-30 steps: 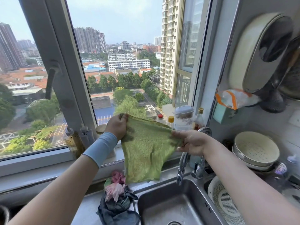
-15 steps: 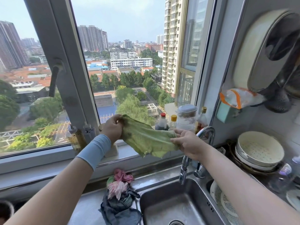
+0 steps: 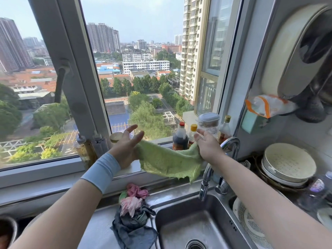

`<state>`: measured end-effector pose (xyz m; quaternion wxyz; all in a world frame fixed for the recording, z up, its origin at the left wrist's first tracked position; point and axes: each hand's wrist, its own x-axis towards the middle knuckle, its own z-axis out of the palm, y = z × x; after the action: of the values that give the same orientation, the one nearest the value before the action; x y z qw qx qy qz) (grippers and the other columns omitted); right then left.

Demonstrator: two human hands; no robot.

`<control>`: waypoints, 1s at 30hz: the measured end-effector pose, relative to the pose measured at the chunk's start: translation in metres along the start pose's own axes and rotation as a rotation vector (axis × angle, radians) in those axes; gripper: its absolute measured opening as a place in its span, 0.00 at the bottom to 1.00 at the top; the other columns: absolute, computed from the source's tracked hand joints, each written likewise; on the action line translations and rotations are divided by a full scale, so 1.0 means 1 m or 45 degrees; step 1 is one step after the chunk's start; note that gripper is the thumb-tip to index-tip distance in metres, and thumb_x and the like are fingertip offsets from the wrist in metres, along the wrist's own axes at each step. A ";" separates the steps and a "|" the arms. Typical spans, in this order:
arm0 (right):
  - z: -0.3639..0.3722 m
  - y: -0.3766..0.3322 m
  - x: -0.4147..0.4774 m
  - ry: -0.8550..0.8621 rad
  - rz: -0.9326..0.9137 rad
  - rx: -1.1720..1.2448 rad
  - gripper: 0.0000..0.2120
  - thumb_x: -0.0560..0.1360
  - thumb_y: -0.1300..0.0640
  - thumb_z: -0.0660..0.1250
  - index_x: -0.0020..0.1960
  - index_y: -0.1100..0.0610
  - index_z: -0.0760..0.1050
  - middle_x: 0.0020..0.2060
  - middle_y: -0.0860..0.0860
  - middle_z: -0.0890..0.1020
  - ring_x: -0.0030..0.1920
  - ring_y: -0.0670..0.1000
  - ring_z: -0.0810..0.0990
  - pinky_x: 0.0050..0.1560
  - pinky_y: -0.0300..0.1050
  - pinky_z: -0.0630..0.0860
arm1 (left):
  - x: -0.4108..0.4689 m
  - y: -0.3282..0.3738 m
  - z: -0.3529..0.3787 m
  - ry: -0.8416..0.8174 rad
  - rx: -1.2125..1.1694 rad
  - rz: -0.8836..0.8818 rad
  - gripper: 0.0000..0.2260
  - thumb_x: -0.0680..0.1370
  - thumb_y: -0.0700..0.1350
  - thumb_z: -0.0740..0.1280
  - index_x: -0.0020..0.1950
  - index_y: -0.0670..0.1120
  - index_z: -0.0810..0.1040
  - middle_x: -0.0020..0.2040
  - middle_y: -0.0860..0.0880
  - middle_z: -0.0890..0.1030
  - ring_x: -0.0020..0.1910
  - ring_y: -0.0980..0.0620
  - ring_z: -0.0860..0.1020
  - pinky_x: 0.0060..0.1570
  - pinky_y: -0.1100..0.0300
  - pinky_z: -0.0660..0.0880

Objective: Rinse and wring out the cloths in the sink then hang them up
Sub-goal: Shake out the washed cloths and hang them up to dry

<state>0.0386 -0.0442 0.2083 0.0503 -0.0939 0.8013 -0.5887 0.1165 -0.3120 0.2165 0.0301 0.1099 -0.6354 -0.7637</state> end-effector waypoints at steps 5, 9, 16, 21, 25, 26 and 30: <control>-0.005 -0.010 0.000 -0.489 0.145 0.567 0.38 0.77 0.71 0.62 0.80 0.49 0.52 0.63 0.65 0.76 0.55 0.61 0.78 0.60 0.60 0.78 | -0.005 -0.013 -0.005 -0.275 0.416 0.073 0.42 0.59 0.38 0.83 0.68 0.59 0.71 0.56 0.41 0.71 0.47 0.45 0.78 0.52 0.51 0.81; -0.004 -0.014 -0.001 -0.462 0.077 0.231 0.22 0.79 0.72 0.61 0.71 0.62 0.71 0.55 0.60 0.83 0.51 0.53 0.83 0.51 0.49 0.83 | -0.005 -0.008 -0.007 -0.325 1.173 0.006 0.36 0.65 0.41 0.81 0.68 0.62 0.72 0.65 0.48 0.70 0.58 0.47 0.76 0.62 0.52 0.76; 0.010 -0.004 0.000 -0.219 0.010 0.086 0.20 0.83 0.60 0.61 0.67 0.38 0.71 0.57 0.54 0.79 0.51 0.57 0.83 0.42 0.52 0.85 | -0.001 -0.002 -0.009 -0.121 1.354 0.012 0.27 0.70 0.37 0.76 0.66 0.55 0.77 0.59 0.49 0.80 0.38 0.54 0.78 0.44 0.58 0.80; 0.005 0.000 0.008 0.155 0.006 0.200 0.08 0.78 0.54 0.70 0.56 0.44 0.79 0.57 0.54 0.81 0.56 0.58 0.81 0.55 0.62 0.80 | -0.004 -0.001 -0.018 -0.045 1.163 0.099 0.18 0.71 0.41 0.76 0.60 0.51 0.82 0.56 0.50 0.83 0.52 0.51 0.82 0.61 0.52 0.77; -0.001 0.000 0.005 0.061 -0.108 -0.109 0.20 0.76 0.48 0.72 0.67 0.44 0.76 0.64 0.43 0.75 0.63 0.48 0.73 0.61 0.47 0.75 | -0.004 -0.001 -0.017 -0.023 1.411 0.159 0.17 0.74 0.44 0.75 0.63 0.51 0.81 0.62 0.51 0.80 0.58 0.52 0.78 0.66 0.52 0.73; -0.001 0.000 0.003 0.047 -0.132 -0.169 0.21 0.76 0.48 0.71 0.68 0.44 0.75 0.63 0.42 0.74 0.64 0.46 0.71 0.62 0.45 0.72 | -0.004 0.000 -0.016 -0.028 1.470 0.149 0.20 0.75 0.44 0.74 0.66 0.52 0.79 0.65 0.50 0.77 0.60 0.50 0.78 0.66 0.51 0.73; -0.006 -0.004 -0.002 -0.012 0.003 0.124 0.11 0.77 0.55 0.71 0.60 0.52 0.83 0.55 0.48 0.84 0.53 0.50 0.81 0.50 0.49 0.82 | 0.000 0.000 -0.015 -0.016 1.747 0.123 0.23 0.75 0.45 0.73 0.70 0.54 0.75 0.67 0.49 0.68 0.61 0.47 0.74 0.67 0.52 0.71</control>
<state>0.0394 -0.0393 0.2139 0.0592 -0.0932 0.7715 -0.6266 0.1198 -0.3264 0.2139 -0.0159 0.0712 -0.9796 -0.1870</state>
